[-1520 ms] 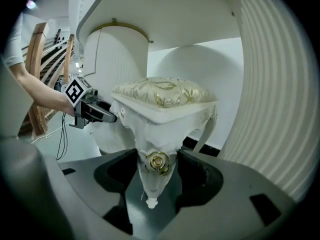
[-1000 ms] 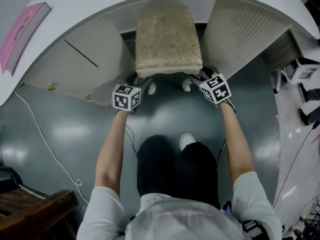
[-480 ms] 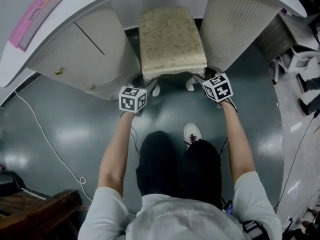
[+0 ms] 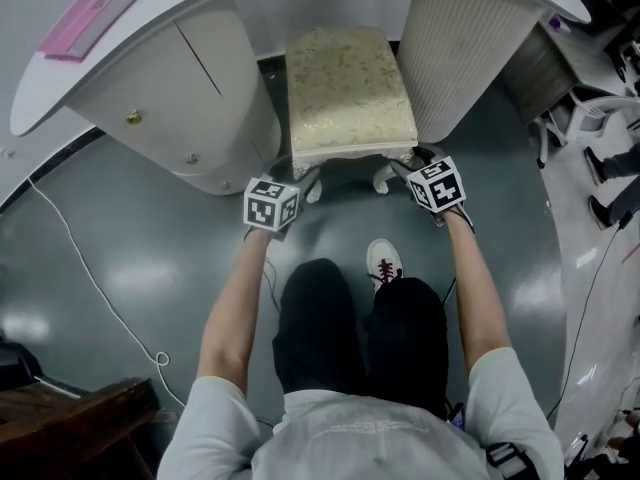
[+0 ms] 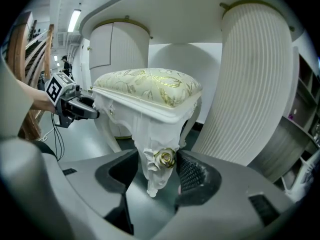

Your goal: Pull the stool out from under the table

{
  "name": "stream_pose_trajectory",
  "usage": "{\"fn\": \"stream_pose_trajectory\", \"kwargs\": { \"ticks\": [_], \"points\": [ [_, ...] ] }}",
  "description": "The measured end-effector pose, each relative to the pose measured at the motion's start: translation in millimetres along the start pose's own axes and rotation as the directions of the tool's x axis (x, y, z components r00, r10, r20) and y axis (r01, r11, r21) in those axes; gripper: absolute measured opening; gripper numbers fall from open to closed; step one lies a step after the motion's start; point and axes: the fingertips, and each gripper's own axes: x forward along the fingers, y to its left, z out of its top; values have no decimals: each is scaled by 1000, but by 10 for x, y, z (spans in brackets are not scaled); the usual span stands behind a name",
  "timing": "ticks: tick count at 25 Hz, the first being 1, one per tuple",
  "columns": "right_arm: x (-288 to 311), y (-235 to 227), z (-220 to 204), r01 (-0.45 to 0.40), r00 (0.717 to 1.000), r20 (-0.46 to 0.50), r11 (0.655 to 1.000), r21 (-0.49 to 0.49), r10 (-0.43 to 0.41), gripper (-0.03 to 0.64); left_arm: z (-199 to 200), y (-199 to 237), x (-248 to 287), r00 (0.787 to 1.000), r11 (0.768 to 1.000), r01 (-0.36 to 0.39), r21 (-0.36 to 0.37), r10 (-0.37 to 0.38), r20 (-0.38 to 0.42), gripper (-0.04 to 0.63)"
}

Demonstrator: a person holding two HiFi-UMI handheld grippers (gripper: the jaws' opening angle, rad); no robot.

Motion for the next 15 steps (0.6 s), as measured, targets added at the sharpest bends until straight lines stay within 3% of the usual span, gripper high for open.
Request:
{"fn": "stream_pose_trajectory", "kwargs": {
  "ticks": [9, 15],
  "points": [
    [-338, 278, -207, 0, 995, 97, 1000, 24, -2, 250, -171, -283, -292, 999, 999, 14, 32, -15, 30, 258],
    [-608, 486, -398, -52, 990, 132, 999, 12, 50, 241, -319, -506, -496, 999, 1000, 17, 24, -18, 31, 258]
  ]
}}
